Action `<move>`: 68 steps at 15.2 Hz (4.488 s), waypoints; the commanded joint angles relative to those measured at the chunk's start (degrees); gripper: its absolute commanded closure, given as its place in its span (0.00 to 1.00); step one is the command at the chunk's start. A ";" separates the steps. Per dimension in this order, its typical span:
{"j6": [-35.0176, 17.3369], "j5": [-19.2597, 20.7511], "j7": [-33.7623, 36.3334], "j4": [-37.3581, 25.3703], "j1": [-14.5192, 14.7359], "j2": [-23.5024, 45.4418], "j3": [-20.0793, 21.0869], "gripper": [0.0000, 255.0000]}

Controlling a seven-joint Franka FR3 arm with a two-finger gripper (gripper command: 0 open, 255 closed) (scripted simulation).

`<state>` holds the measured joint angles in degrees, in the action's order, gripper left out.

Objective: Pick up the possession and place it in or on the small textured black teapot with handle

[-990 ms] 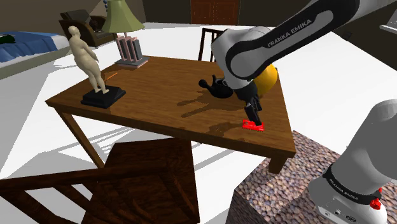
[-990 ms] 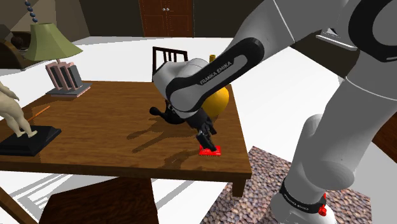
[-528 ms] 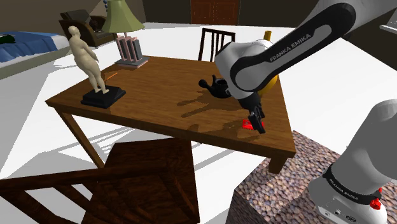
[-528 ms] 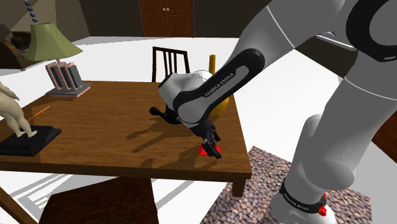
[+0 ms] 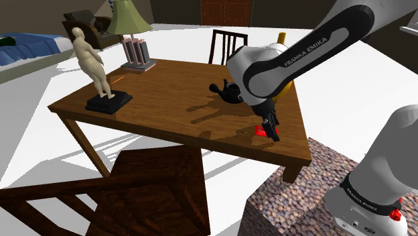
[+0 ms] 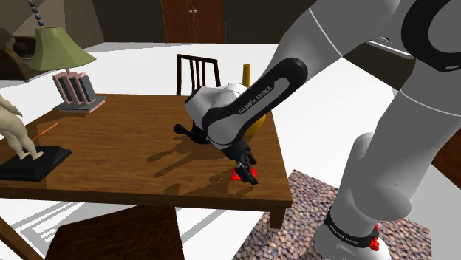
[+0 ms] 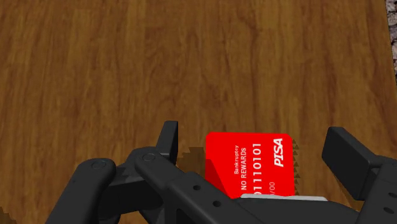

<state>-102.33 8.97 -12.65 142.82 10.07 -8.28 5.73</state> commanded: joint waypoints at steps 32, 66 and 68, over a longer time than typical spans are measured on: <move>17.88 -0.88 -3.20 -9.43 0.16 -8.76 0.00 1.00; 40.25 7.58 -17.15 -85.66 -4.06 42.77 -5.00 1.00; 38.42 7.38 -16.61 -83.20 -4.20 42.21 -4.90 1.00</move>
<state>-63.38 16.34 -29.23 59.50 5.99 33.59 0.86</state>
